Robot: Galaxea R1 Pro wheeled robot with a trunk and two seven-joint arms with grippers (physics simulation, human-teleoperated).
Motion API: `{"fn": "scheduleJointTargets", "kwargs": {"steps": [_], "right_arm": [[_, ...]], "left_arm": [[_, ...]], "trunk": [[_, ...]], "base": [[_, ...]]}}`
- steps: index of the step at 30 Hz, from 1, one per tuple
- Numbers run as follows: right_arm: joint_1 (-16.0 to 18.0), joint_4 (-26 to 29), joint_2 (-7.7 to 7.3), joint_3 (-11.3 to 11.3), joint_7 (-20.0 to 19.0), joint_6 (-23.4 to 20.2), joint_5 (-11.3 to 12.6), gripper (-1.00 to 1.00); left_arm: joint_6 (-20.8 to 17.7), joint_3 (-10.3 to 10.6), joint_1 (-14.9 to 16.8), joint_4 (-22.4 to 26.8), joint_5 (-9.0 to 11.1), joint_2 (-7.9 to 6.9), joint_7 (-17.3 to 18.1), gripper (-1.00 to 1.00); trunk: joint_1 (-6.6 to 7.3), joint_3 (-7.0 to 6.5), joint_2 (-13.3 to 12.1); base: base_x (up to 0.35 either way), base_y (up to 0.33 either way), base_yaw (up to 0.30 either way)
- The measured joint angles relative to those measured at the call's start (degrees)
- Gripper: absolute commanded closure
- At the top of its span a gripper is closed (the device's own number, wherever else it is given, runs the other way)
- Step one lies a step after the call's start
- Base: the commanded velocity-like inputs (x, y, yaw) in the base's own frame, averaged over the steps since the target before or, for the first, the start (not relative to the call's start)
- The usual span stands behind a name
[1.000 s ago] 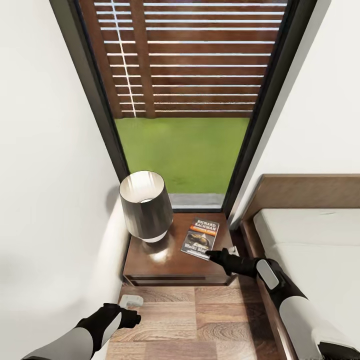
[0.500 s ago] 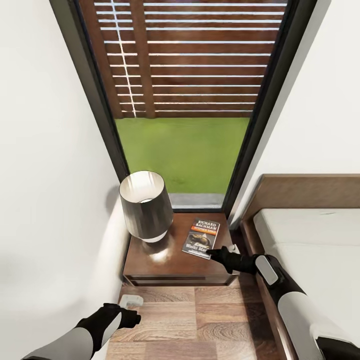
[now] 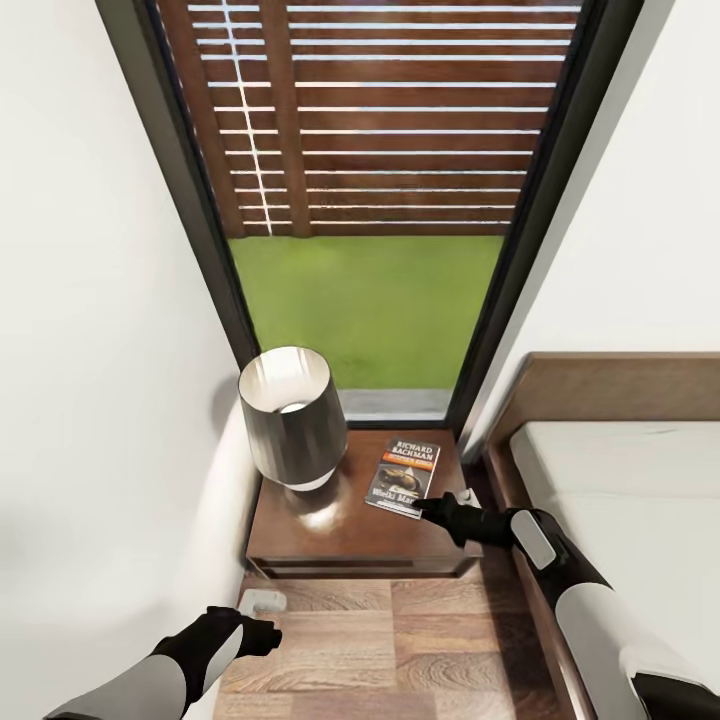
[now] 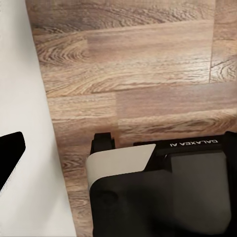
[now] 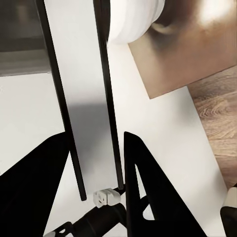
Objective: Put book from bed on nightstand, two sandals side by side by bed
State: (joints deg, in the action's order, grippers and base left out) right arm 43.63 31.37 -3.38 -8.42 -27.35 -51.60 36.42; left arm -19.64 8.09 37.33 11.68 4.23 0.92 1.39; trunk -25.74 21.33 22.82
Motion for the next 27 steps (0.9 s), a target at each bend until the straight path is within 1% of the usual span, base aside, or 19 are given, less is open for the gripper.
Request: {"fn": "scheduleJointTargets", "kwargs": {"steps": [8, 10, 11, 14, 17, 18, 19, 21, 27], "right_arm": [[-0.02, 0.0, -0.06, -0.34, -0.03, 0.03, 0.08, 1.0], [-0.05, 0.01, -0.12, -1.36, -0.14, 0.11, 0.12, 1.0], [-0.06, 0.0, -0.11, -1.35, -0.13, 0.09, 0.12, 1.0], [-0.11, 0.01, -0.14, -3.61, -0.35, 0.31, 0.09, 1.0], [-0.14, 0.01, -0.15, -5.14, -0.61, 0.46, 0.04, 1.0], [-0.15, 0.01, -0.15, -5.13, -0.61, 0.45, 0.02, 1.0], [-0.15, 0.01, -0.16, -5.73, -0.74, 0.54, -0.06, 1.0], [-0.16, 0.01, -0.21, -6.07, -0.78, 0.54, -0.05, 1.0], [-0.17, 0.01, -0.45, -6.44, -0.81, 0.51, -0.05, 1.0]], "left_arm": [[0.08, -0.01, 0.0, 0.0, 0.0, 0.0, -0.02, -1.0], [0.32, 0.01, 0.0, 0.0, 0.0, 0.0, -0.04, -1.0], [0.33, 0.01, 0.0, 0.0, 0.0, 0.0, -0.04, -1.0], [0.67, 0.01, 0.0, 0.0, 0.0, 0.0, -0.06, -1.0], [0.86, 0.02, 0.0, 0.0, 0.0, 0.0, -0.07, -1.0], [0.86, 0.02, 0.0, 0.0, 0.0, 0.0, -0.07, -1.0], [0.93, 0.0, 0.0, 0.0, 0.0, 0.0, -0.08, -1.0], [0.98, 0.02, 0.0, 0.0, 0.0, 0.0, -0.08, -1.0], [1.03, 0.0, 0.0, 0.0, 0.0, 0.0, -0.08, -1.0]], "trunk": [[-0.01, 0.0, 0.0], [-0.01, 0.0, 0.0], [-0.01, 0.0, 0.0], [-0.01, 0.0, 0.0], [-0.01, 0.0, 0.0], [-0.01, 0.0, 0.0], [-0.01, 0.0, 0.0], [-0.01, 0.0, 0.0], [-0.01, 0.0, 0.0]], "base": [[0.053, 0.011, 0.0], [0.023, 0.005, 0.0], [0.018, 0.004, 0.0], [0.012, 0.002, 0.0], [0.006, 0.001, 0.0], [0.004, 0.001, 0.0], [0.003, 0.001, 0.0], [0.002, 0.0, 0.0], [0.001, 0.0, 0.0]]}}
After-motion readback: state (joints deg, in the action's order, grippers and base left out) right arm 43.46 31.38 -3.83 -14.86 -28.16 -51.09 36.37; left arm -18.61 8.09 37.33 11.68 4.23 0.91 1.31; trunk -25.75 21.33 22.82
